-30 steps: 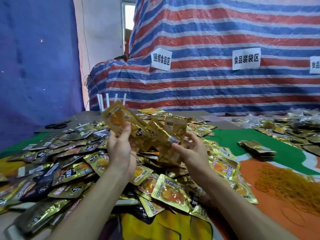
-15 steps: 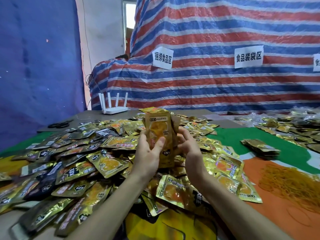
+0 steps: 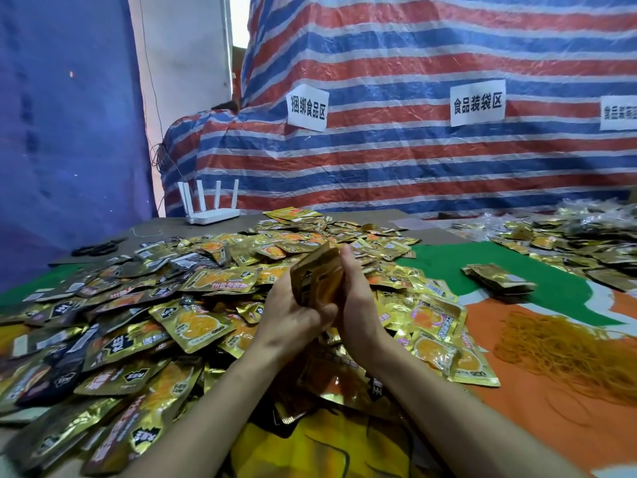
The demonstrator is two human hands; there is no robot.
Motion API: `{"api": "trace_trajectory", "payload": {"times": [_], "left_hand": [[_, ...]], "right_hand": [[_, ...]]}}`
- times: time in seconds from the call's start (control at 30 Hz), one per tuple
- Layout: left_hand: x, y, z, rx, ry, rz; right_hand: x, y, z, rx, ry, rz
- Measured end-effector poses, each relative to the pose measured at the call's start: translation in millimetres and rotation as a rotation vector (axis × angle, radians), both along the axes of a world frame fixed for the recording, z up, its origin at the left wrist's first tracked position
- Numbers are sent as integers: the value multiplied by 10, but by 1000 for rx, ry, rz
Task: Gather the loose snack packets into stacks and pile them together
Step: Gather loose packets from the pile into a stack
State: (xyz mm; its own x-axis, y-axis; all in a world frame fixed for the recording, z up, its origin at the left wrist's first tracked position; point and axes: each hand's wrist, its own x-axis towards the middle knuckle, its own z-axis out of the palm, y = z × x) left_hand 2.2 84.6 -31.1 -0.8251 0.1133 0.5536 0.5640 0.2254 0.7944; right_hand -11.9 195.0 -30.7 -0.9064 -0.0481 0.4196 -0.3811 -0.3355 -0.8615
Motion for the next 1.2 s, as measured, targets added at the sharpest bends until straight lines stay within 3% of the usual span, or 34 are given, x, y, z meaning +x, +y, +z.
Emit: {"api": "trace_trajectory", "payload": {"times": [0.1, 0.17, 0.27, 0.33, 0.47, 0.57, 0.67, 0.73, 1.0, 1.1, 1.2], "left_hand": [[10, -6, -8, -7, 23, 5], [37, 11, -7, 27, 48, -14], [76, 38, 21, 93, 85, -66], [94, 64, 35, 88, 114, -78], [139, 96, 33, 181, 68, -100], [148, 67, -1, 235, 19, -96], [105, 28, -23, 296, -46, -43], [74, 7, -14, 378, -86, -23], [81, -60, -13, 521, -193, 15], [54, -76, -29, 561, -266, -7], [34, -92, -36, 591, -349, -46]], "right_hand": [[11, 47, 63, -21, -23, 107], [41, 106, 148, 81, 60, 46], [159, 303, 270, 298, 161, -186], [272, 567, 284, 576, 191, -420], [572, 1268, 295, 1359, -81, -587], [834, 1750, 354, 1665, -338, -631], [1030, 2036, 337, 1840, -534, -574], [1099, 2099, 282, 1861, -623, -496], [1069, 2106, 295, 1824, -635, -439], [1037, 2127, 385, 1617, -584, -543], [961, 1942, 533, 1275, -287, -639]]}}
